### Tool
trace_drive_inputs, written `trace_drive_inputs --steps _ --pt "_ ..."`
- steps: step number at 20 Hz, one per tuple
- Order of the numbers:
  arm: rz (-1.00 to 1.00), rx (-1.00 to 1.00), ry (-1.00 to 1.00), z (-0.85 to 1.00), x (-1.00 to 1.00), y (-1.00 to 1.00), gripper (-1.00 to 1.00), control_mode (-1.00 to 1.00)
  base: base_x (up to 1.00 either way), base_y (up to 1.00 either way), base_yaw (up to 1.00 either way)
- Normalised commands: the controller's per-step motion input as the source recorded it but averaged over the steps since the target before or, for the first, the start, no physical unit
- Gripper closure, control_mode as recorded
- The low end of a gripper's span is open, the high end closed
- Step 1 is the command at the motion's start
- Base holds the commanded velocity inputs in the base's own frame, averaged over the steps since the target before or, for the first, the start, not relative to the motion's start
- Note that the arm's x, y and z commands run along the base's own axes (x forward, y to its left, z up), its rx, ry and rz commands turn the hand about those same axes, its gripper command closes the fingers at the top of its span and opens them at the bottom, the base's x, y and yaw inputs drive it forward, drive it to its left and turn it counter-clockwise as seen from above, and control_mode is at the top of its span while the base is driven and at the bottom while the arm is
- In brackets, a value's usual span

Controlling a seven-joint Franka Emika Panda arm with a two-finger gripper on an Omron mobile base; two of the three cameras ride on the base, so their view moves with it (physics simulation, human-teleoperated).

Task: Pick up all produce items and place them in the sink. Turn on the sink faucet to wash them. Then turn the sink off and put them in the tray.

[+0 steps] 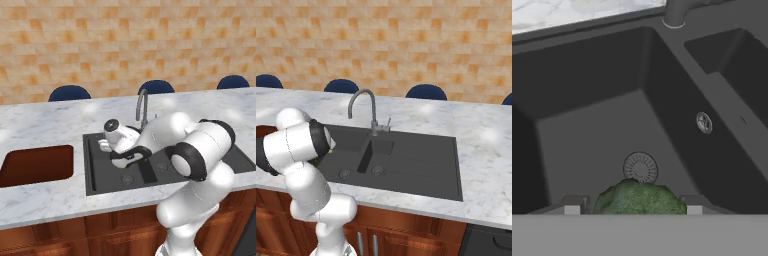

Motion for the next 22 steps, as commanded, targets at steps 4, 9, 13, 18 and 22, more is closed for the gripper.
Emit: trace_drive_inputs --steps 4,9,13,18,22 --pt "0.01 -0.01 0.0 0.86 -0.05 0.01 1.0 -1.0 0.0 0.0 0.0" --pt "0.04 -0.01 0.0 0.58 -0.2 0.15 1.0 -1.0 0.0 0.0 0.0" --pt "0.06 0.0 -0.04 0.13 -0.47 0.08 1.0 -1.0 0.0 0.0 0.0" --pt "0.12 0.0 -0.03 0.28 -0.3 0.21 1.0 -1.0 0.0 0.0 0.0" --pt "0.14 0.0 0.0 0.3 -0.13 0.29 1.0 -1.0 0.0 0.0 0.0"
